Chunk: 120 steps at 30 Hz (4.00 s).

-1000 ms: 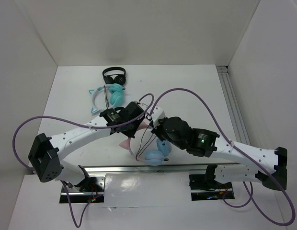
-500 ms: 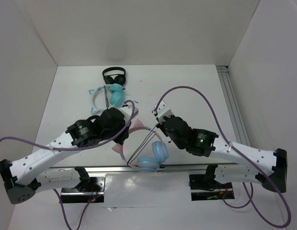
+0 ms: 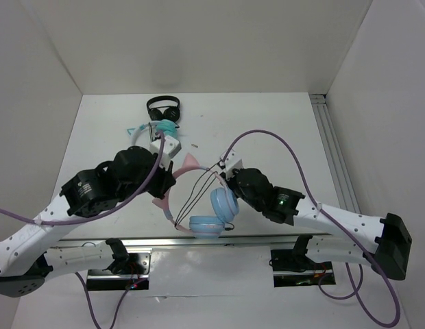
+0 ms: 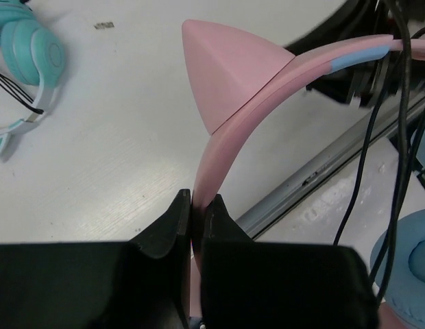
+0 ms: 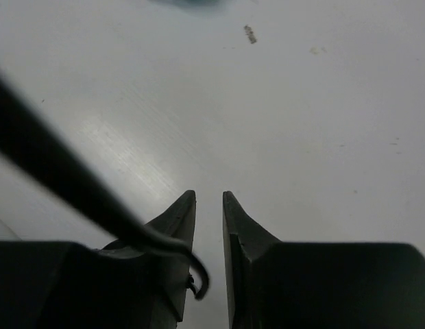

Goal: Wrap the headphones

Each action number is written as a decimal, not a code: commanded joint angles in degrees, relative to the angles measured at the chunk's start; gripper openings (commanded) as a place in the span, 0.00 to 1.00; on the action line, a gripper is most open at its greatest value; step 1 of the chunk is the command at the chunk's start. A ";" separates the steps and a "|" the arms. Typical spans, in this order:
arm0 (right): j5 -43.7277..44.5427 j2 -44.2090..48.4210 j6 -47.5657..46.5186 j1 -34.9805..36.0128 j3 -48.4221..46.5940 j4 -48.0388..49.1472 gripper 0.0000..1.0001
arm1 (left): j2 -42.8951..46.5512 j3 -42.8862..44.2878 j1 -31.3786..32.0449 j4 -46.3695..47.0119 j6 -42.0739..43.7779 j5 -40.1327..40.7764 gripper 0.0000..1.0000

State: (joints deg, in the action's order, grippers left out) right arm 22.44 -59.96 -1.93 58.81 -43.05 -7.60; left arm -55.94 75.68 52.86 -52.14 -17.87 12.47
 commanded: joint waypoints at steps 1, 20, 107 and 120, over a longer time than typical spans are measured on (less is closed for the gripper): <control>-8.89 0.29 1.76 -0.27 3.49 12.24 0.30 | 2.15 3.25 0.40 6.78 -5.33 4.31 0.00; -52.39 -7.09 14.50 -12.14 14.92 42.04 0.22 | 9.89 -7.64 0.40 22.15 -15.44 16.01 0.00; -27.36 0.37 24.61 -21.01 7.54 25.17 0.84 | 11.57 -10.21 -0.48 -26.17 -56.58 21.55 0.00; -27.36 2.05 22.68 -21.01 6.93 22.45 0.84 | 2.61 -14.50 -6.87 -20.66 -52.02 17.58 0.00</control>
State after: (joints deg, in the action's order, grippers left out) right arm -5.56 -58.22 22.44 37.36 -35.24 15.59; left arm -52.21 61.32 48.66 -78.52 -71.66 30.17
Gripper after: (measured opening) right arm 0.843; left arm 0.133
